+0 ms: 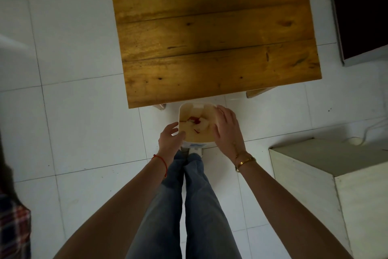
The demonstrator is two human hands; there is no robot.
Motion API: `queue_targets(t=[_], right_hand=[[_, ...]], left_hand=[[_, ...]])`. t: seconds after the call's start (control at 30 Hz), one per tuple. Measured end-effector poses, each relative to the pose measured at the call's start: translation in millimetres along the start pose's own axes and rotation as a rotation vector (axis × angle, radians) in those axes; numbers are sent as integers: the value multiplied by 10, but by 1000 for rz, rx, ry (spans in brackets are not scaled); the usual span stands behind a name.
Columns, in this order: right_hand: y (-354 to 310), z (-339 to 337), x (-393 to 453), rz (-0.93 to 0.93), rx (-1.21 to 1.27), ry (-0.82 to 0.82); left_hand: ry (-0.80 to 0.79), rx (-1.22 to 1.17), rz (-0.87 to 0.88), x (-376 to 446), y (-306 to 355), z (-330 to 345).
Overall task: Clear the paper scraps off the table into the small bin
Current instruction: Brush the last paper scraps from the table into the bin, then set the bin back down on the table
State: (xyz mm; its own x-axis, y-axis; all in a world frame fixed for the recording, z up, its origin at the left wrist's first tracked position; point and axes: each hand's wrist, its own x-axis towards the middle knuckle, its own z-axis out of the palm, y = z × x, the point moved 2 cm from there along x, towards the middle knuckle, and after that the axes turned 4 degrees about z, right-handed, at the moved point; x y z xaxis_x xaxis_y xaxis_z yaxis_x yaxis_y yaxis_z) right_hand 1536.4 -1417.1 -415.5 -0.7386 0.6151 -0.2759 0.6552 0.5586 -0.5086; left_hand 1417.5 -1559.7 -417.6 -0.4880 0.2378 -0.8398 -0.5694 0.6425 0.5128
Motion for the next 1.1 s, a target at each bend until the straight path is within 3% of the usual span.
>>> queue_targets(t=[0.23,0.77,1.1], right_hand=[[-153,-381,-367,242,280,86],[-935,-1351,-365,79,513,261],[-947,-1758,354,91,465,285]], left_hand=[[-41,-33,99,-573,340,-95],[-94,153,486,-1348,1494,-492],[-50,200,476,-1107,2086,-306]])
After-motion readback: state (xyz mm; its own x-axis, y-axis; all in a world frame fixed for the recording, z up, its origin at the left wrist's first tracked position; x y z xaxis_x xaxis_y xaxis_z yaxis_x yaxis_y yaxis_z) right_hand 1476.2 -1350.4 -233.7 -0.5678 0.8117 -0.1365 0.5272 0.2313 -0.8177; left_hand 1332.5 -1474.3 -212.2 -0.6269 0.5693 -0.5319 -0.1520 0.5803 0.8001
